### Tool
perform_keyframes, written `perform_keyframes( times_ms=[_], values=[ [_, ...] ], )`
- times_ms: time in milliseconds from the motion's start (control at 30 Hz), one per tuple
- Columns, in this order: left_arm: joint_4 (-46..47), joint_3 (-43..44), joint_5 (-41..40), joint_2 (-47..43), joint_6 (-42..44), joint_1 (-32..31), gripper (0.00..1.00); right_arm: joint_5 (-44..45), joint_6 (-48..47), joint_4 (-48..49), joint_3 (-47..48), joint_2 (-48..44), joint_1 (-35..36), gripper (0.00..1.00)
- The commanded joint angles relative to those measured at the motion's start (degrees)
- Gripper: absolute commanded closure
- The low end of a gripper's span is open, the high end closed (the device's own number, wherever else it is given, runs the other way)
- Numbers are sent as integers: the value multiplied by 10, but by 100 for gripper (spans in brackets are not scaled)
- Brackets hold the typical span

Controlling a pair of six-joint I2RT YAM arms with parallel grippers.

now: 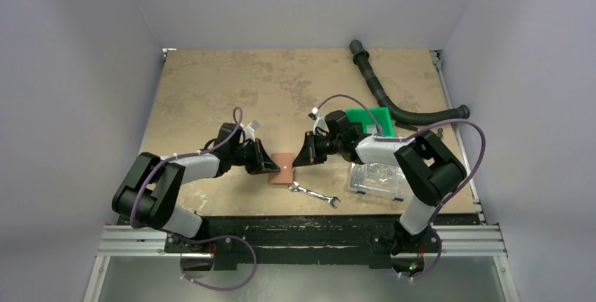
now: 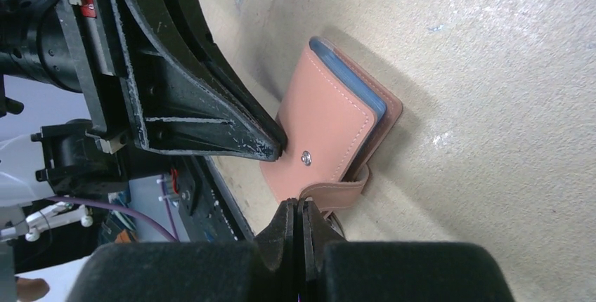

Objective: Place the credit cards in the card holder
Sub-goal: Close the card holder at the center of the board.

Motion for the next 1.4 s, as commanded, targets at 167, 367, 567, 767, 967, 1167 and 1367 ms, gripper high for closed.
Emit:
perform_keyframes(
  times_ms=[167,367,567,767,967,1167,1367],
  values=[
    [-11,-28,-58,9,15,-16,100,-25,67,74,19,34,12,100],
    [-12,-34,-62,9,15,-17,100,-28,85,95,28,52,16,100],
    [-7,-37,-63,12,14,-18,100,-25,121,148,11,64,16,100],
    [-14,-39,-62,3,15,-18,100,-40,179,228,-25,73,16,100],
    [-19,-38,-64,3,19,-19,100,-37,182,235,-12,94,21,100],
    [-13,-41,-64,4,14,-23,100,-36,148,200,-3,92,20,100],
    [-14,-39,-61,5,15,-24,100,30,22,-32,64,-5,27,100]
  ],
)
